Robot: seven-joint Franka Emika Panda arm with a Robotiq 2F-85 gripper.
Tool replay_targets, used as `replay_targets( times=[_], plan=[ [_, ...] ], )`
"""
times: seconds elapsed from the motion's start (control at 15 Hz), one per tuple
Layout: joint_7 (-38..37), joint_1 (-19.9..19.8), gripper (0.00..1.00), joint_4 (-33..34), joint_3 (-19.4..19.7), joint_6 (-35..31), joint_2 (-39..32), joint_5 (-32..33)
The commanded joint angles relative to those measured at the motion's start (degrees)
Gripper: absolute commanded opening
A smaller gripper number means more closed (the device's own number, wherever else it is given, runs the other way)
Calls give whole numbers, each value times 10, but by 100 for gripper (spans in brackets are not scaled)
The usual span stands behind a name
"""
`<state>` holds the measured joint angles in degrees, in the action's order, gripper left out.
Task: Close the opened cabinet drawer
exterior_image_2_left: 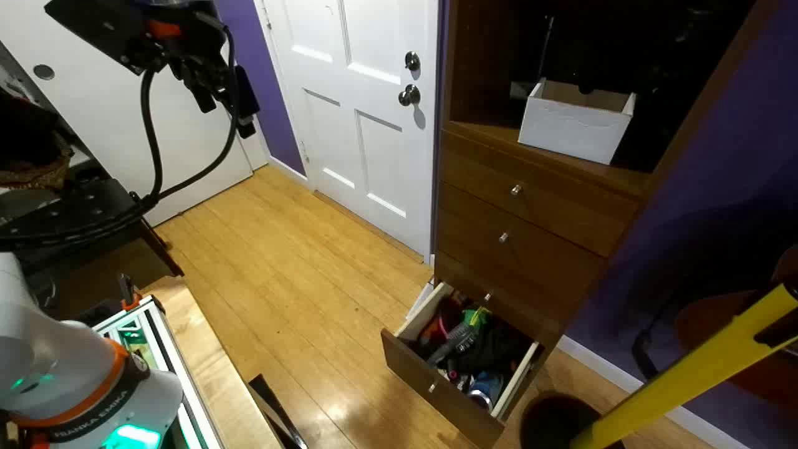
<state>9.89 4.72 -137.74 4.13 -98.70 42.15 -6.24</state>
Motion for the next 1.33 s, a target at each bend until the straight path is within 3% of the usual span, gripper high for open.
replay_targets(
  times=[0.0,0.47,0.53,0.93,1.27],
  plan=[
    [3,-6,100,1,-5,1,-1,-3],
    [3,-6,100,1,-5,1,-1,-3],
    [-2,-13,100,7,-4,27,-13,8],
    [7,-65,100,-30,26,-56,-68,51],
    [78,-82,100,-69,73,-176,-146,58]
  ],
)
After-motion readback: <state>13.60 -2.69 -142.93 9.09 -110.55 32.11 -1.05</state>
